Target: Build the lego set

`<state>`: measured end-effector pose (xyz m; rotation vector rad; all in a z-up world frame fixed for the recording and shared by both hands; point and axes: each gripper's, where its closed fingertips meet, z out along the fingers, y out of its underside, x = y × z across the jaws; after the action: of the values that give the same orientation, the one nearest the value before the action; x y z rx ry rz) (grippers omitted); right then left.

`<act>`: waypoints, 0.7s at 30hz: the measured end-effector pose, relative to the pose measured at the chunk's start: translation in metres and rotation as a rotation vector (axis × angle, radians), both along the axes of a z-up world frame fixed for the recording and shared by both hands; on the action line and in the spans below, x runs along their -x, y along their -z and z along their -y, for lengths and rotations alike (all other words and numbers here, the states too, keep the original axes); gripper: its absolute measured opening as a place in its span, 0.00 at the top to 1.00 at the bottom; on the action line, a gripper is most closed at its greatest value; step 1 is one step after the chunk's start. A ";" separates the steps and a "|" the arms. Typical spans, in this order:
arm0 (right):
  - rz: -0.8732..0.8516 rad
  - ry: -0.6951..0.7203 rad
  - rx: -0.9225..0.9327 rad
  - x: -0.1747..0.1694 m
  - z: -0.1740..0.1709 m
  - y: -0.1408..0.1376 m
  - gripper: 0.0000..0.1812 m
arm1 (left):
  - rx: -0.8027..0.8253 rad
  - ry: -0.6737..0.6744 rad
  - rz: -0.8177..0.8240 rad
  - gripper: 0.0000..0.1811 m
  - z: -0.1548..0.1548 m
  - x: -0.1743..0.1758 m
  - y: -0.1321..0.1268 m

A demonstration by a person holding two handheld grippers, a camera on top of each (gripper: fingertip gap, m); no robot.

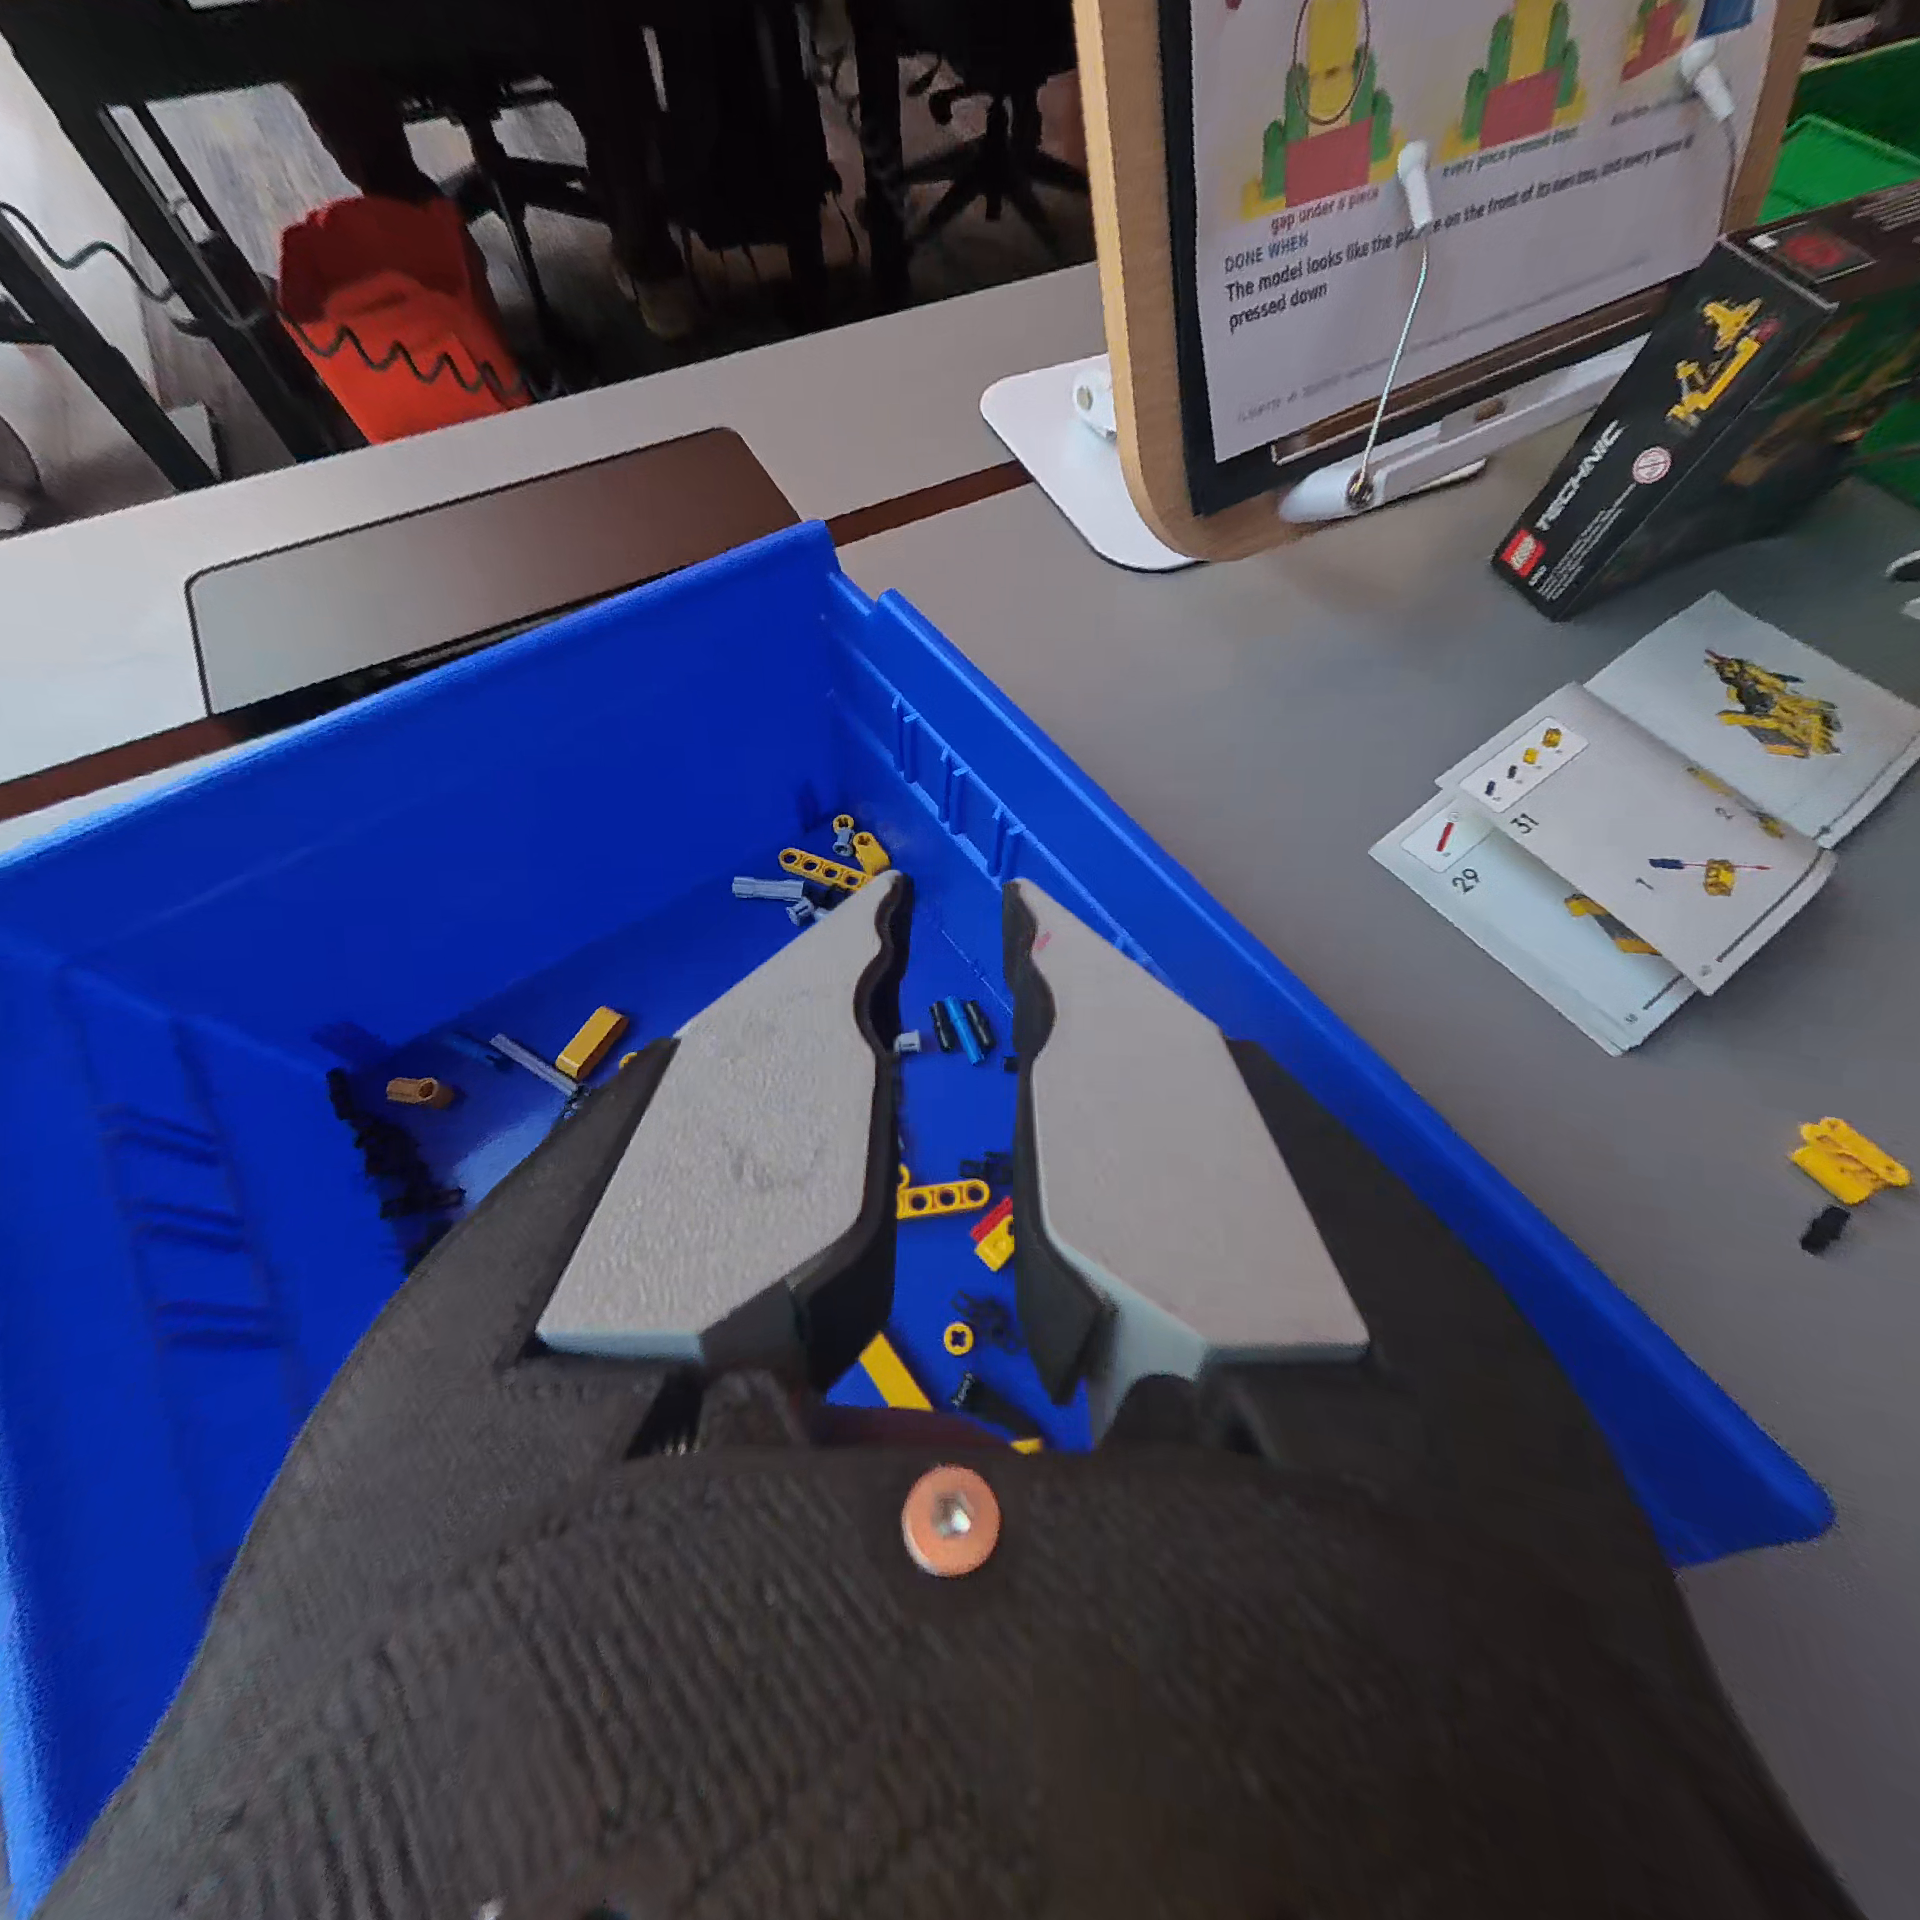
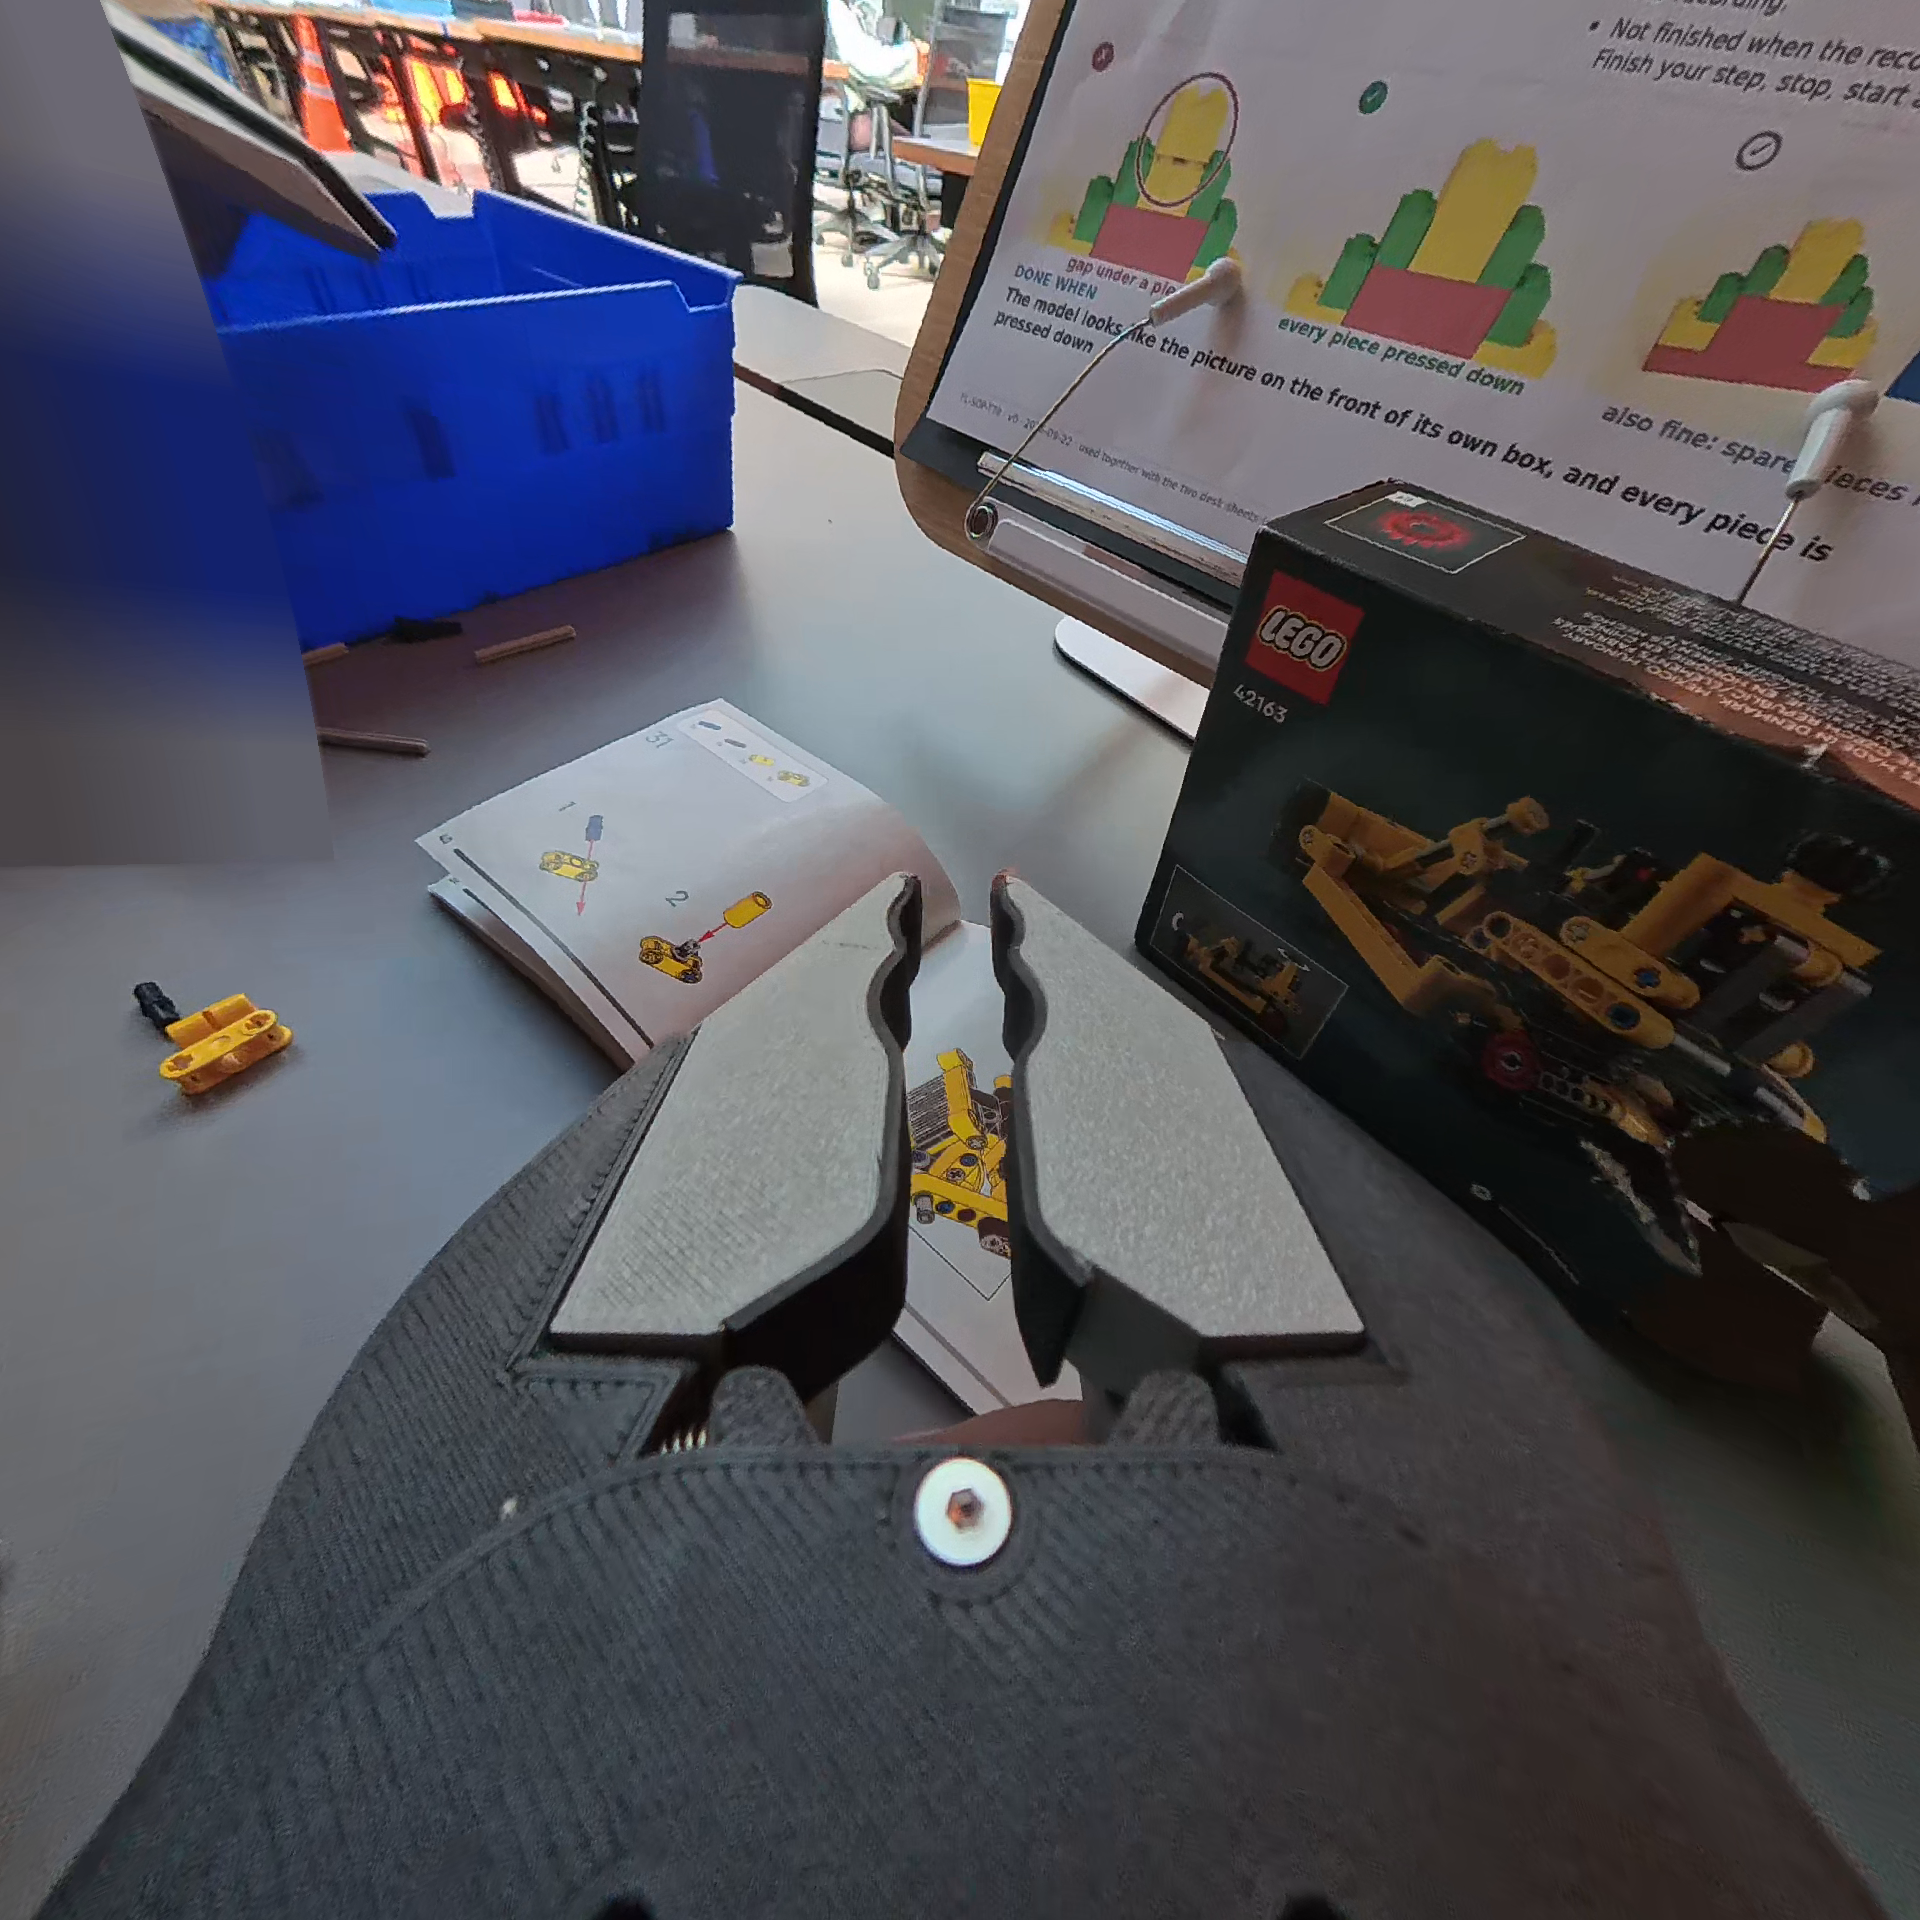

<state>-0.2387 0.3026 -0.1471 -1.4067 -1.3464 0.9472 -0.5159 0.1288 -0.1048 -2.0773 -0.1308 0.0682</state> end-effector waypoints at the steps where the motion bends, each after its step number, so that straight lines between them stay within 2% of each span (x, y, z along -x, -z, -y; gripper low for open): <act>1: 0.002 -0.005 0.004 0.001 0.001 0.000 0.94 | 0.011 -0.024 -0.029 0.92 0.000 0.004 0.002; 5: 0.005 -0.022 0.009 0.003 0.003 0.001 0.94 | 0.029 -0.082 -0.094 0.92 0.002 0.019 0.008; 21: 0.007 -0.056 0.018 0.006 0.009 0.001 0.94 | 0.071 -0.068 -0.085 0.91 -0.002 0.015 0.026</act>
<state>-0.2442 0.2936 -0.1482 -1.3933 -1.3919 0.9949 -0.5312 0.1312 -0.1305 -2.1369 -0.1493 0.2045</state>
